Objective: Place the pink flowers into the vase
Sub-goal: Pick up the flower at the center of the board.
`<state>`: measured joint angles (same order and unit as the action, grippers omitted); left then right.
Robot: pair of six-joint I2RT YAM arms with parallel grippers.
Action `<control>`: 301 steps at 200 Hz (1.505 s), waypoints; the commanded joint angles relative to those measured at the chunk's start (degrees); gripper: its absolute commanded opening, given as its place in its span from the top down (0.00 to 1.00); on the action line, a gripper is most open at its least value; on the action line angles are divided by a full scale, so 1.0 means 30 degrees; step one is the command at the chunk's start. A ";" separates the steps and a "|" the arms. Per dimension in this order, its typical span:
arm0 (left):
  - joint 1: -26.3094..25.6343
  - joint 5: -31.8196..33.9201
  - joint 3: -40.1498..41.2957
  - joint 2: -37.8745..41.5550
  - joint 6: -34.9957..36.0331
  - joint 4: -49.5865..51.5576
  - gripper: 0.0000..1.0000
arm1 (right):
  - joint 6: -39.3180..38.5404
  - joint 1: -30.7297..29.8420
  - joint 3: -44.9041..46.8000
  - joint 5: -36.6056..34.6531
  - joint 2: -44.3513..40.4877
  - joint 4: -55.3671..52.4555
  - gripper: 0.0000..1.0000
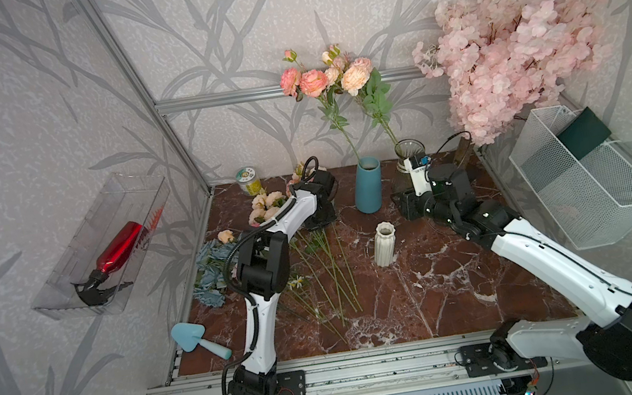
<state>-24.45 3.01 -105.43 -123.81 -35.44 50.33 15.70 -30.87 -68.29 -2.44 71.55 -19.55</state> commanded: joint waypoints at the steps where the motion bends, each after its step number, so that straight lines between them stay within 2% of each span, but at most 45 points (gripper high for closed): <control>1: -0.0141 0.0693 0.1045 0.3909 0.0005 -0.0397 1.00 | -0.0063 -0.0223 -0.0617 0.0417 0.0424 -0.0078 0.51; 34: 0.0248 -0.0444 0.3550 0.7757 -0.0163 -0.1924 1.00 | -0.0211 -0.0399 -0.1351 0.0973 0.0961 -0.0733 0.51; 67: 0.1066 -0.3300 0.5455 1.0647 0.0232 -0.3386 1.00 | 0.0112 -0.0395 -0.2085 0.2890 0.1423 -0.1013 0.51; 120: 0.3884 -1.4352 0.8034 1.4393 0.0195 -0.7375 1.00 | 0.2753 -0.0393 -0.2991 1.0530 0.2715 0.1071 0.51; 140: 0.4360 -1.7972 0.8583 1.5426 0.0115 -0.8799 1.00 | 0.3711 -0.0591 -0.3531 1.3022 0.3604 0.1977 0.52; 158: 0.4428 -2.0480 0.8874 1.6264 -0.0131 -1.0065 1.00 | 0.4142 -0.0942 -0.4075 1.4316 0.4302 0.2439 0.52; 180: 0.4428 -2.2852 1.0470 1.7549 -0.2231 -1.4373 1.00 | 0.5640 -0.1114 -0.4165 1.6178 0.5037 0.4328 0.54; 217: 0.4428 -2.3578 1.1502 1.8723 -0.1913 -1.5133 1.00 | 0.9255 -0.1268 -0.3582 1.8820 0.5874 0.8913 0.60; 242: 0.4428 -2.3808 1.1926 1.8795 -0.1984 -1.5543 1.00 | 1.0865 -0.1329 -0.3129 1.9914 0.6062 1.1188 0.61; 273: 0.4428 -2.3656 1.2045 1.8828 -0.1912 -1.5588 1.00 | 1.2274 -0.1424 -0.2585 2.0709 0.6092 1.3334 0.61; 301: 0.4486 -2.3372 1.2086 1.8828 -0.1925 -1.5563 1.00 | 1.2297 -0.1733 -0.2715 2.0792 0.6193 1.3381 0.62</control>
<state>-11.25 -66.11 -69.47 -68.01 -41.08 6.76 50.33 -35.14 -76.40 57.45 89.73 15.40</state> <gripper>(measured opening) 0.056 0.389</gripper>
